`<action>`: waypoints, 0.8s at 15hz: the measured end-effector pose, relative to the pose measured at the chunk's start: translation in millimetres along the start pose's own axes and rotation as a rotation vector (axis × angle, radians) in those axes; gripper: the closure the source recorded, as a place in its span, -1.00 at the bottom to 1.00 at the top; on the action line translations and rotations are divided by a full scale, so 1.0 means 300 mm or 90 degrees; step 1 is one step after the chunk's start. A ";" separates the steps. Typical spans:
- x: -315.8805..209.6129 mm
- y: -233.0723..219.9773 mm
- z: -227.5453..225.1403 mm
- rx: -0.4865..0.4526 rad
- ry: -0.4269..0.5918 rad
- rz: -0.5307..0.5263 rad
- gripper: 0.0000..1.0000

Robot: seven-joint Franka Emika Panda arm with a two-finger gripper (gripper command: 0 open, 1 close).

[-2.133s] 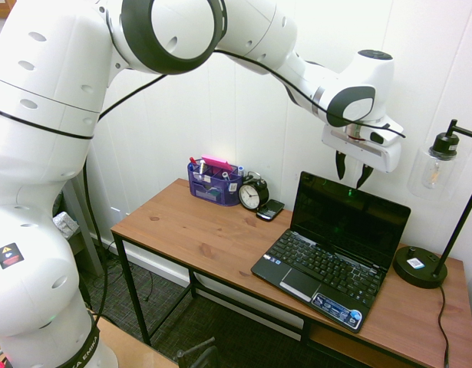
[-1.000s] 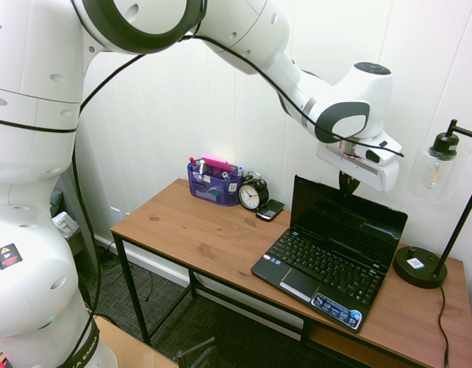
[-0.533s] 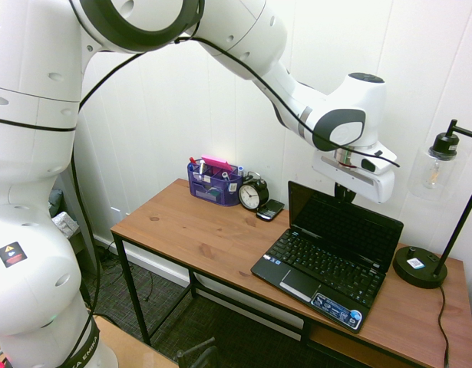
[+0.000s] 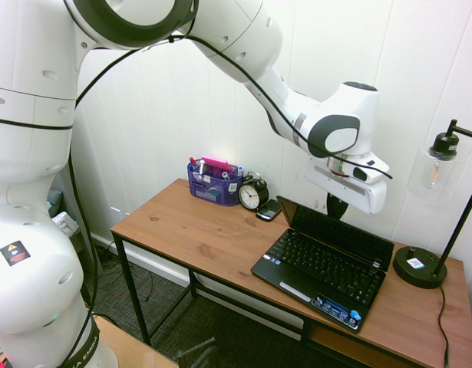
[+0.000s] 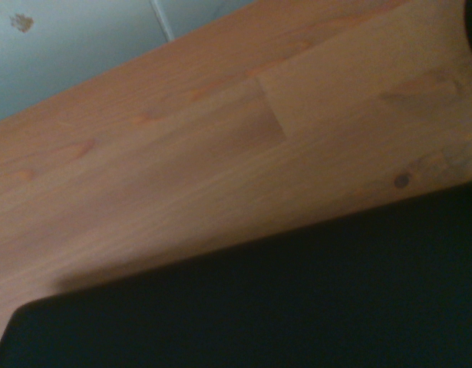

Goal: Close the laptop lid

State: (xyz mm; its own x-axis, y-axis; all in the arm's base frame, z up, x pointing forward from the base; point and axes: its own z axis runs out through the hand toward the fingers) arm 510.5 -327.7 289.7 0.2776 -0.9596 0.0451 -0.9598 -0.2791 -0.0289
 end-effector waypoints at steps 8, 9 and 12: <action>-0.044 0.104 0.117 -0.035 -0.034 0.018 1.00; -0.048 0.120 0.140 -0.040 -0.039 0.021 1.00; -0.051 0.151 0.214 -0.052 -0.051 0.030 1.00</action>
State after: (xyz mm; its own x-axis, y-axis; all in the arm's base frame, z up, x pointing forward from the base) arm 465.2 -328.0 223.5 0.2308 -0.9724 -0.0338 -0.9712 -0.2324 0.0532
